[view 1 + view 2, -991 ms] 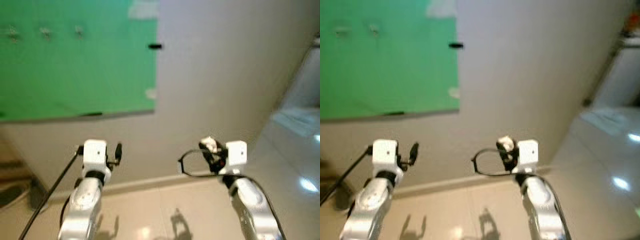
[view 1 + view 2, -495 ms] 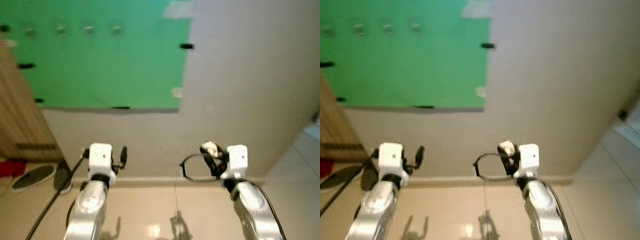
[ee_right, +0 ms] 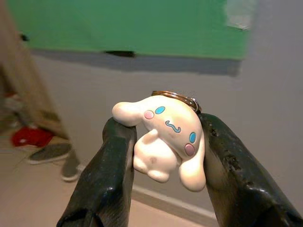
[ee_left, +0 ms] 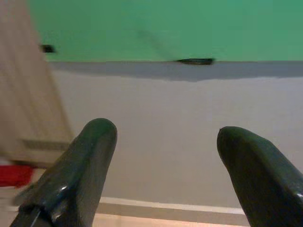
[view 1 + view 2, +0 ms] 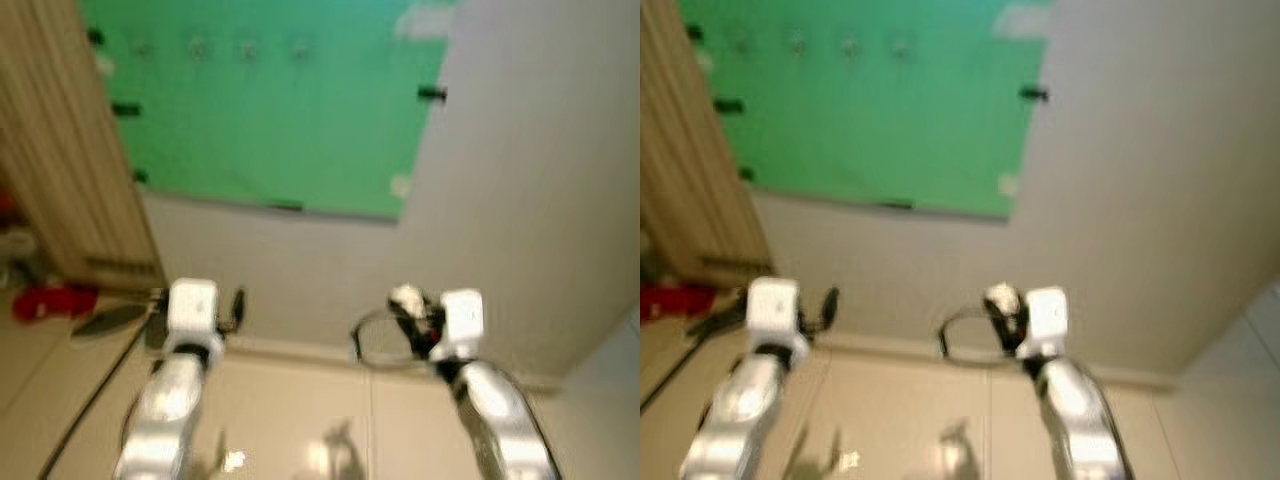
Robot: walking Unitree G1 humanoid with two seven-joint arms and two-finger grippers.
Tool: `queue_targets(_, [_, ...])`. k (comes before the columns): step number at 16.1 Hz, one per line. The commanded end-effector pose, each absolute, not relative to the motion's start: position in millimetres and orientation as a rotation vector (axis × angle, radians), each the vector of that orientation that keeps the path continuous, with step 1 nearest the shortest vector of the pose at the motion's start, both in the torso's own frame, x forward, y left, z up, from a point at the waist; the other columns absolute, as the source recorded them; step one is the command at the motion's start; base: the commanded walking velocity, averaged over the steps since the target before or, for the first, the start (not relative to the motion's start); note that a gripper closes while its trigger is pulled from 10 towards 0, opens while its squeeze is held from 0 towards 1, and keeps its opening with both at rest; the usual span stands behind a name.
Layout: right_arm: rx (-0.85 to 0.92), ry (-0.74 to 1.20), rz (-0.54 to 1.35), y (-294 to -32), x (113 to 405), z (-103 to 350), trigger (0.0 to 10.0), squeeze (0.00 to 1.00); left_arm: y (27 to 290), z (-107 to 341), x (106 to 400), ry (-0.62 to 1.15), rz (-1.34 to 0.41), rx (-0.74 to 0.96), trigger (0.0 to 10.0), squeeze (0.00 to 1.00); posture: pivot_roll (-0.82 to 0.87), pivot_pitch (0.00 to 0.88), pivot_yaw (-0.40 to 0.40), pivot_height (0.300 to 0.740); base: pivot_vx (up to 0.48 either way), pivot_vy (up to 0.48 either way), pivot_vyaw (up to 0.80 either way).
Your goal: Hang keys on a hook
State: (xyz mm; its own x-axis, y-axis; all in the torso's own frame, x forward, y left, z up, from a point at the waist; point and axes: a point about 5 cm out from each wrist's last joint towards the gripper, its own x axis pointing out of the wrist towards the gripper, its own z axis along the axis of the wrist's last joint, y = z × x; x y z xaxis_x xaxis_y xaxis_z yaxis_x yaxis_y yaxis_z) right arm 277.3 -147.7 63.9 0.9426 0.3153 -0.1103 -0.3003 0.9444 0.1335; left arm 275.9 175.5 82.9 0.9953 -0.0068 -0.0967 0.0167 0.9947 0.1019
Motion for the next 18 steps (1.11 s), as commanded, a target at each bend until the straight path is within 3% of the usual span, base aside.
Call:
queue_targets(1, [0.112,0.133,0.301,-154,277,64,0.0,0.00,170,83,277,0.094,-0.034,0.115,10.0,0.00,-0.05,0.000,-0.034,0.740,0.000,0.000,0.57])
queue_targets(10, [0.102,0.127,0.360,-159,292,77,0.0,0.00,166,85,288,0.089,-0.069,0.134,10.0,0.00,-0.06,0.000,-0.037,0.740,0.000,0.000,0.57])
queue_targets(12, [0.076,0.165,0.481,-157,299,86,0.0,0.00,165,85,292,0.096,-0.094,0.147,10.0,0.00,-0.06,0.000,-0.037,0.740,0.000,0.000,0.56])
queue_targets(13, [0.036,0.162,0.512,-158,302,94,5.9,0.00,165,86,295,0.093,-0.104,0.149,10.0,0.00,-0.06,0.000,-0.038,0.740,0.000,0.000,0.00])
queue_targets(14, [0.000,0.147,0.530,-160,307,103,10.0,0.00,165,88,298,0.091,-0.113,0.151,10.0,0.00,-0.06,0.000,-0.039,0.740,0.000,0.000,0.00])
queue_targets(18, [-0.131,0.083,0.685,-164,317,144,10.0,0.00,173,95,308,0.072,-0.102,0.155,10.0,0.00,-0.06,0.000,-0.044,0.740,0.000,0.000,0.00])
